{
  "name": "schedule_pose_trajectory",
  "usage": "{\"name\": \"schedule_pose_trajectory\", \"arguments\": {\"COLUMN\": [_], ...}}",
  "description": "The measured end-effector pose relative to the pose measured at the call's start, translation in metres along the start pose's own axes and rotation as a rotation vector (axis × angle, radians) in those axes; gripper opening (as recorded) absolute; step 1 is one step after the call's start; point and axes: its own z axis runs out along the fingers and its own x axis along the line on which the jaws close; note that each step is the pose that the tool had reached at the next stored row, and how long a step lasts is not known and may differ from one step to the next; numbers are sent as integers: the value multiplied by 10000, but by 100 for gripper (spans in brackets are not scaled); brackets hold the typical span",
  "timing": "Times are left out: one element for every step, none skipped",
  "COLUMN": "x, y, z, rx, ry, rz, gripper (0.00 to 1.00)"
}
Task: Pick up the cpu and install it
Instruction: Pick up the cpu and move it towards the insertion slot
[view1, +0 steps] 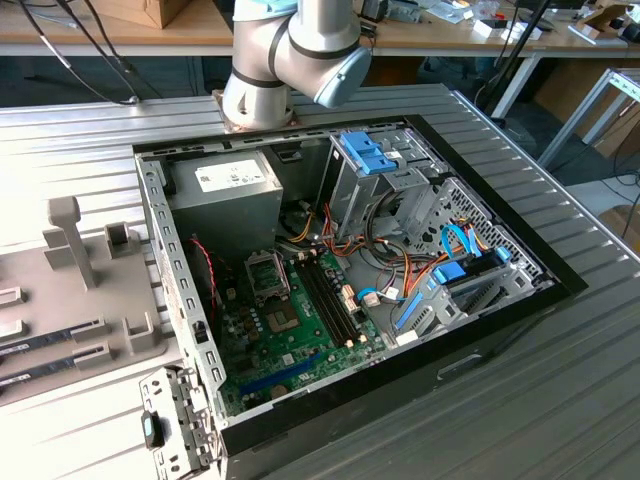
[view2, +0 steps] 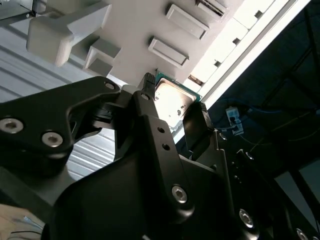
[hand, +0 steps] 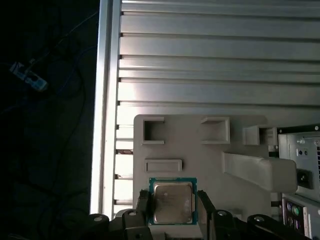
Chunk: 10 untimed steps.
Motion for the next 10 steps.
{"name": "schedule_pose_trajectory", "arguments": {"x": [0,-1,-1,-2,-3,-3,-4,-4,-8,-12], "y": [0,1,3,4,7,9,10,13,23,35], "z": [-11,-21,-36,-52,-81,-105,-121,-148,-264,-404], "rx": [11,10,10,11,10,10,10,10,11,10], "ry": [4,2,1,1,1,1,0,1,1,1], "rz": [-1,-2,-3,-3,-3,-3,-3,-3,-3,-4], "gripper": [47,47,47,47,47,47,47,47,47,47]}}
